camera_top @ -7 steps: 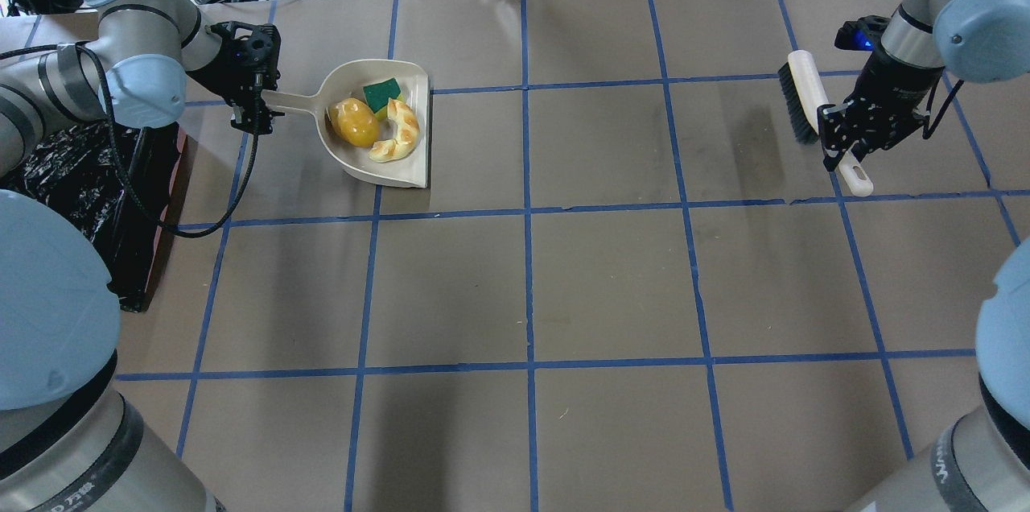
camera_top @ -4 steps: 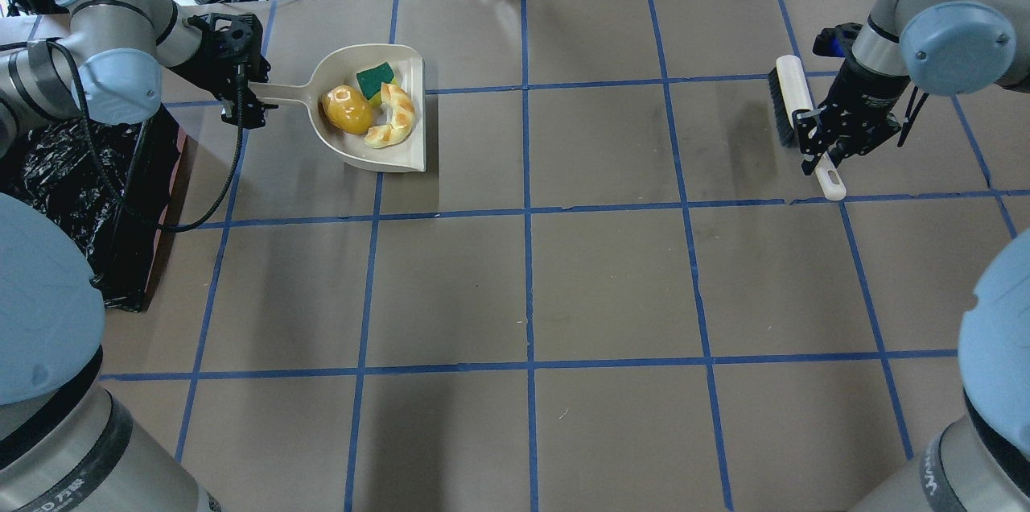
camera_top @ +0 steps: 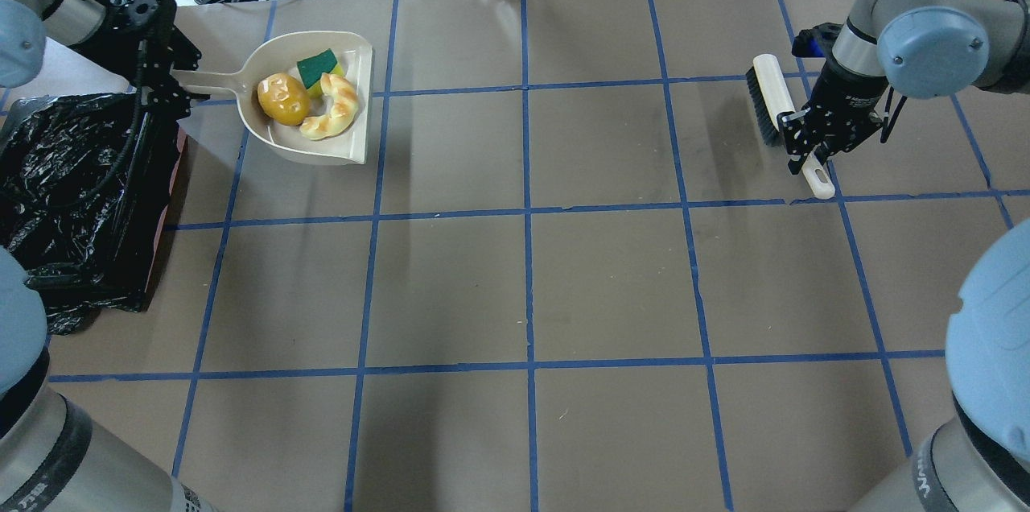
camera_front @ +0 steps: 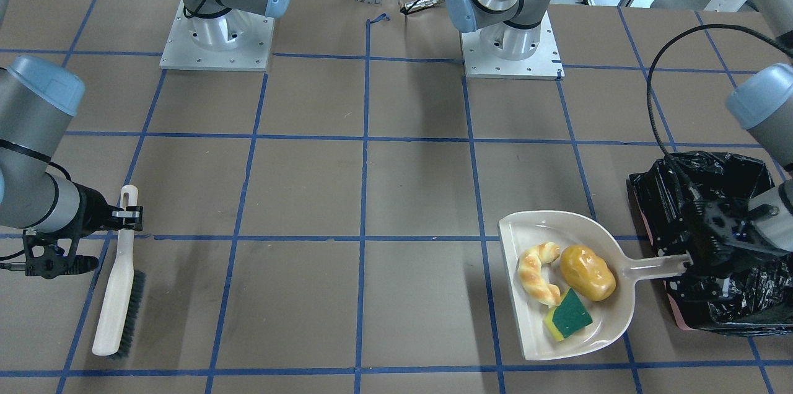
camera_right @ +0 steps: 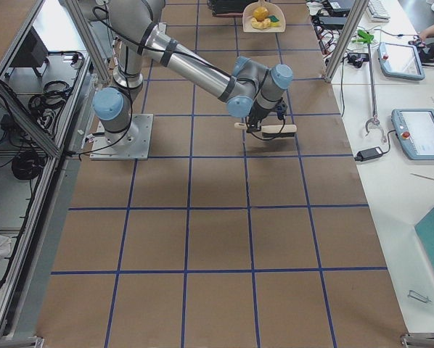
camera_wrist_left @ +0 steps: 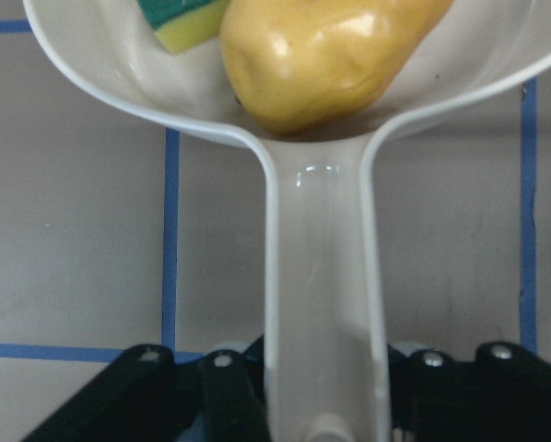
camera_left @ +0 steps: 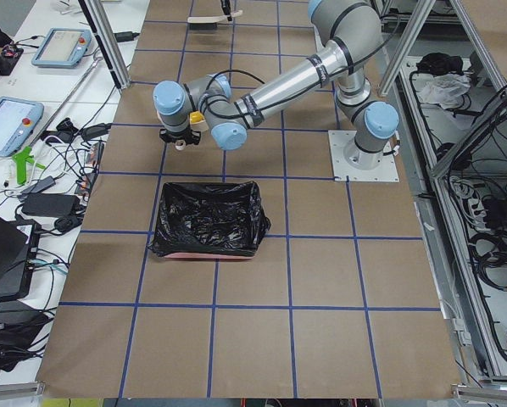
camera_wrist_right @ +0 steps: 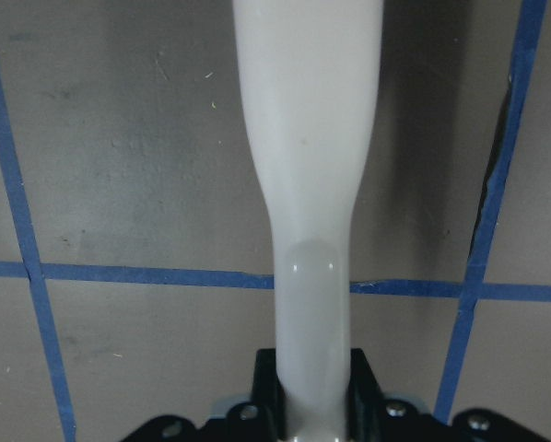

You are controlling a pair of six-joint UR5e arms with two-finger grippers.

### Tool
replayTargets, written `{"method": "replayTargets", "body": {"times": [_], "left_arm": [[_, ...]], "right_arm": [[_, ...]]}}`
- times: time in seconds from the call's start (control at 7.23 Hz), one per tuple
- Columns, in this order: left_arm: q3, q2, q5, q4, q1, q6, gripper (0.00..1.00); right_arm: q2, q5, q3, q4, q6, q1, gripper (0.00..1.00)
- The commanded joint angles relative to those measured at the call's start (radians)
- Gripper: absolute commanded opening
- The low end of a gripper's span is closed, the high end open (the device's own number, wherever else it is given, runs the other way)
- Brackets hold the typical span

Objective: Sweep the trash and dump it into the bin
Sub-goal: 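Lift the loaded dustpan with the left gripper over the black bin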

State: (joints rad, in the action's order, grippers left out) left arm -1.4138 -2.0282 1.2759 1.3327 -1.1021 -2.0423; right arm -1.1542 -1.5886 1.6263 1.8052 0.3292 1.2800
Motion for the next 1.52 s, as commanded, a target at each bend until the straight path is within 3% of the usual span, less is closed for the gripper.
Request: {"method": "replayTargets", "body": {"times": [0.0,0.28,1.11,1.38], "left_arm": [[0.044,0.037,0.006,0.113,0.117,-0.096,0.0],[0.117,0.02,0.08,0.187,0.204,-0.142,0.0],[0.19,-0.006,0.195,0.134,0.347,-0.428,0.0],[0.219,-0.018,0.212,0.129,0.376,-0.444,0.0]], "right_arm": [[-0.001,-0.001,0.001,-0.001,0.034,-0.082,0.0],[0.004,-0.001,0.003,0.028,0.036,-0.108,0.0],[0.019,-0.004,0.029,0.046,0.053,-0.114,0.0],[0.019,-0.008,0.029,0.045,0.045,-0.12,0.0]]}}
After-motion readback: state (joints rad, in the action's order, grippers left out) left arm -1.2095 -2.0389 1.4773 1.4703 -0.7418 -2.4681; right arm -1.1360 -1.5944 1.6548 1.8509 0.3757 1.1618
